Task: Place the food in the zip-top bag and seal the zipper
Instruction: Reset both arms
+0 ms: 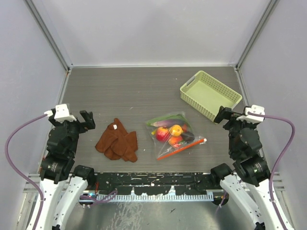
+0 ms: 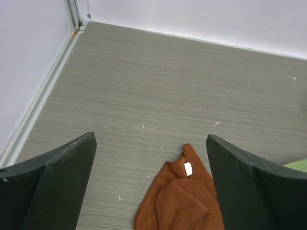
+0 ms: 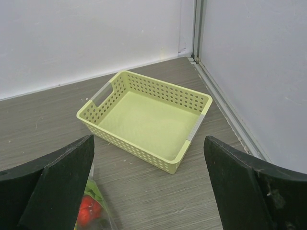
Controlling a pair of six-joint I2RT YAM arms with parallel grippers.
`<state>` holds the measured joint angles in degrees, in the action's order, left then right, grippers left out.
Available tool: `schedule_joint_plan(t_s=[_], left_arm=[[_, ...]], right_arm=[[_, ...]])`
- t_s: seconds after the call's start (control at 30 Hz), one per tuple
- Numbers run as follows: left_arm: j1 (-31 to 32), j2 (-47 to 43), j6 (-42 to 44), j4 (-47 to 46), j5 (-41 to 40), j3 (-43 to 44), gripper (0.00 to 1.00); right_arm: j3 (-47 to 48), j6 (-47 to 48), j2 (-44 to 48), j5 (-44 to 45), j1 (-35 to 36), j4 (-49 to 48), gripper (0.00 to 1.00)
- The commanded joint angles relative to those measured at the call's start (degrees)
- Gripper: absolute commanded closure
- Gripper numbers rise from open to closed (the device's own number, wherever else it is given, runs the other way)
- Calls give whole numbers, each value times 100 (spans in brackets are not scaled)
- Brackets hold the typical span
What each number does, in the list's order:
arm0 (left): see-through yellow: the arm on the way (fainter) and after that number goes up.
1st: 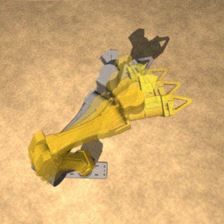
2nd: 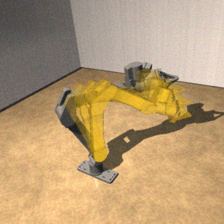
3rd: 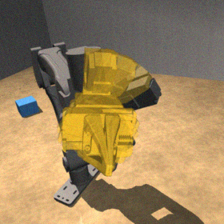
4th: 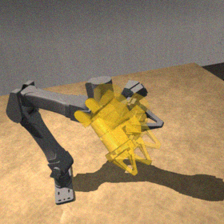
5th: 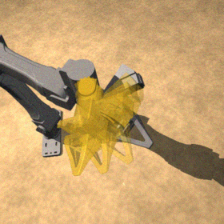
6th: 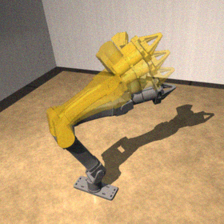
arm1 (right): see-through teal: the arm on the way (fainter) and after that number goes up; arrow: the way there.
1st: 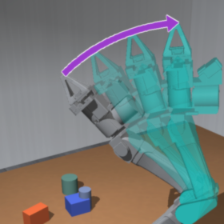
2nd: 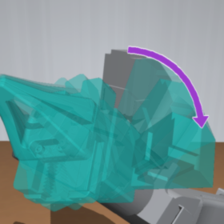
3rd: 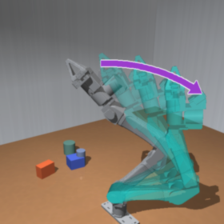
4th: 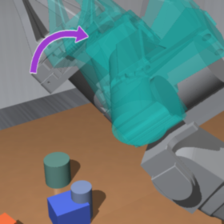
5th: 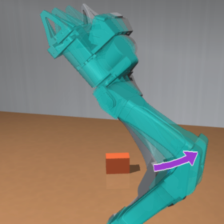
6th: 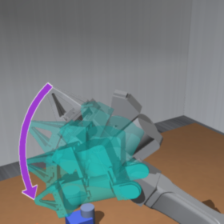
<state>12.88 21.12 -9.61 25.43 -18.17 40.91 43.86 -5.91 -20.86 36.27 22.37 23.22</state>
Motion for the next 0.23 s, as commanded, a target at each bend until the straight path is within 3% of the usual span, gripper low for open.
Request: schedule_joint_plan(t_s=[0.0, 0.2], left_arm=[[-14, 106, 89, -556, -90, -3, 2], [-14, 172, 167, -557, -101, -53, 2]], right_arm=[[4, 5, 29, 135, -11, -380, 0], [-22, -15, -15, 73, -13, -478, 0]])
